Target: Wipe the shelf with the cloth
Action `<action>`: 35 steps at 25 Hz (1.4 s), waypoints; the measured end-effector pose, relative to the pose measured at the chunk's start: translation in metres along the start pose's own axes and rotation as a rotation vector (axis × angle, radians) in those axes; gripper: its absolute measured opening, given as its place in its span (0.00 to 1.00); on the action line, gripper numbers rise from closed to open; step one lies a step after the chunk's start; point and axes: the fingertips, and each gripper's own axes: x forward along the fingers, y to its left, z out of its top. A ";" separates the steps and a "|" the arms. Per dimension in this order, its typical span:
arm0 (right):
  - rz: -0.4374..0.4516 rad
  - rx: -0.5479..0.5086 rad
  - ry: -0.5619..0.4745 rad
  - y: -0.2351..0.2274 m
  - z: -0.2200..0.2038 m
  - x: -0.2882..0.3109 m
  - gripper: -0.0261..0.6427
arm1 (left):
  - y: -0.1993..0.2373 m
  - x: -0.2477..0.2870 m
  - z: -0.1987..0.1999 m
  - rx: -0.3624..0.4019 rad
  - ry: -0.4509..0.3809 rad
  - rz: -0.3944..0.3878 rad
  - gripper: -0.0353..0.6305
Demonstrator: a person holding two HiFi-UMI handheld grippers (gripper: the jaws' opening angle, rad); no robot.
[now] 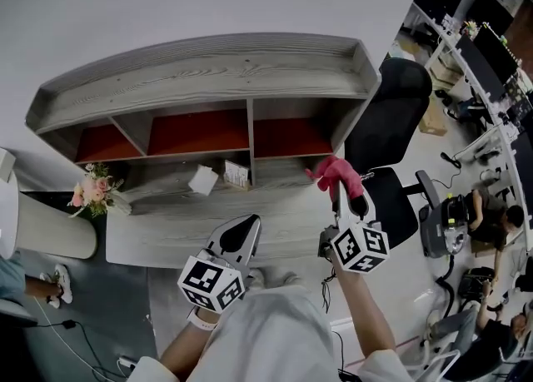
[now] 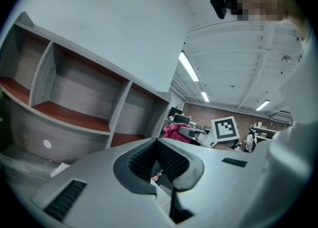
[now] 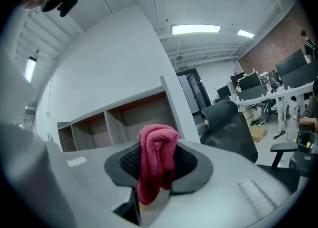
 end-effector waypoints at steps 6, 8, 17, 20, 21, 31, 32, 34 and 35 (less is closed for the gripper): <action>0.056 -0.122 -0.095 0.021 0.033 -0.042 0.22 | 0.005 -0.010 0.002 0.002 -0.016 0.024 0.06; 0.066 -0.174 -0.124 0.026 0.044 -0.055 0.22 | 0.008 -0.014 0.004 0.005 -0.022 0.034 0.06; 0.124 -0.270 -0.121 0.043 0.042 -0.081 0.22 | 0.021 -0.027 0.016 0.042 -0.050 0.079 0.06; 0.156 -0.292 -0.093 0.053 0.033 -0.078 0.22 | 0.022 -0.030 0.021 0.063 -0.056 0.090 0.06; 0.166 -0.295 -0.087 0.057 0.031 -0.077 0.22 | 0.022 -0.030 0.021 0.070 -0.057 0.094 0.06; 0.261 -0.282 -0.044 0.090 0.018 -0.069 0.22 | 0.023 -0.038 0.027 0.097 -0.057 0.109 0.06; 0.267 -0.279 -0.041 0.092 0.018 -0.069 0.22 | 0.024 -0.039 0.026 0.095 -0.058 0.111 0.06; 0.277 -0.274 -0.035 0.096 0.016 -0.068 0.22 | 0.023 -0.041 0.026 0.092 -0.061 0.114 0.06; 0.280 -0.273 -0.033 0.098 0.016 -0.068 0.22 | 0.023 -0.041 0.026 0.092 -0.061 0.114 0.06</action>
